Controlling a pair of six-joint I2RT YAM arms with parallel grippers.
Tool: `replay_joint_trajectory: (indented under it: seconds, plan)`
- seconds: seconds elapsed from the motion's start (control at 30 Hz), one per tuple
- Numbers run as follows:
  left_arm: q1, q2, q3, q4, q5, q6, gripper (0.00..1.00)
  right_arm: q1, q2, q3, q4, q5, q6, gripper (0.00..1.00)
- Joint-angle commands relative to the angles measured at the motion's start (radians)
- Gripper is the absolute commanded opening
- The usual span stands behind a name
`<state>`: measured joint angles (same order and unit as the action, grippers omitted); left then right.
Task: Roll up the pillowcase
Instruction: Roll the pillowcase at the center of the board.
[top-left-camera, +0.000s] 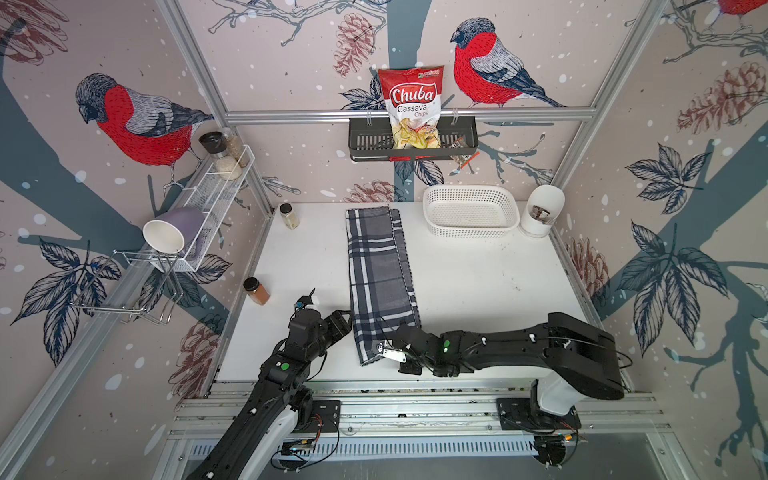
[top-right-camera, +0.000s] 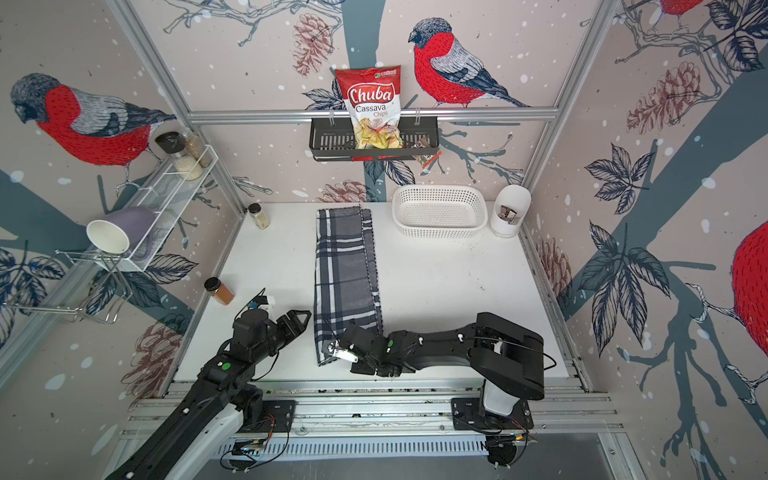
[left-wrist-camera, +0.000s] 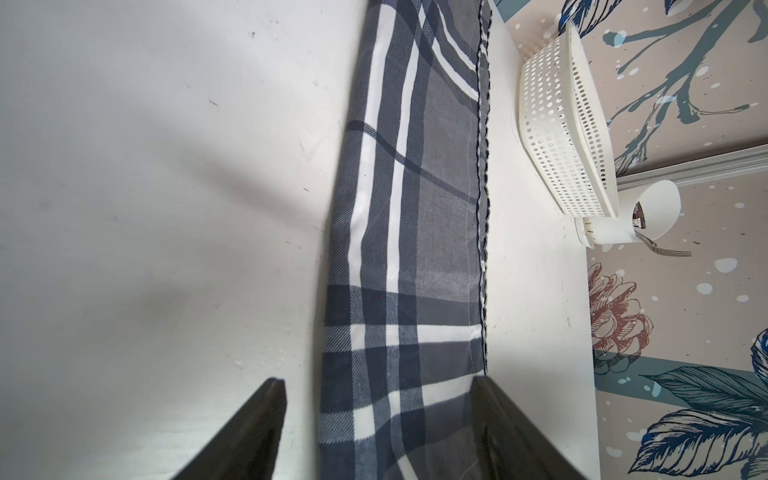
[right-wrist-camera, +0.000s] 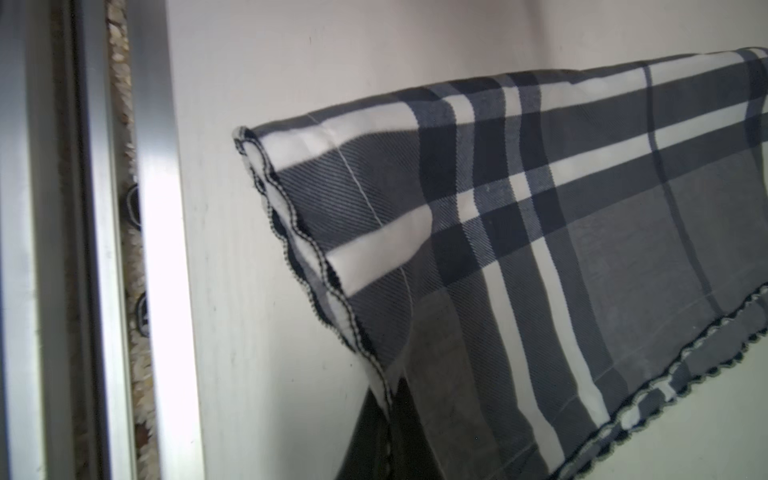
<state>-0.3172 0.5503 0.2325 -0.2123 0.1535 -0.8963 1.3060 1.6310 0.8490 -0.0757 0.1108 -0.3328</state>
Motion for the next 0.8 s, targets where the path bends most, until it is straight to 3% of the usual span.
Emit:
replay_joint_trajectory:
  seconds: [0.0,0.13,0.33,0.5,0.77]
  plan:
    - [-0.003,0.003,-0.005,0.062,0.005,0.038,0.74,-0.039,-0.034,0.034,-0.132,-0.193,0.039,0.00]
    - [-0.003,0.010,-0.006,0.110,0.019,0.073,0.69,-0.153,-0.005,0.165,-0.309,-0.409,0.029,0.00]
    - [-0.002,-0.013,-0.021,0.276,0.040,0.169,0.58,-0.291,0.136,0.393,-0.544,-0.600,-0.051,0.00]
    - [-0.002,-0.014,-0.056,0.444,0.110,0.247,0.54,-0.357,0.348,0.624,-0.762,-0.620,-0.122,0.00]
    - [-0.002,0.012,-0.118,0.542,0.134,0.284,0.54,-0.433,0.584,0.970,-0.953,-0.620,-0.194,0.04]
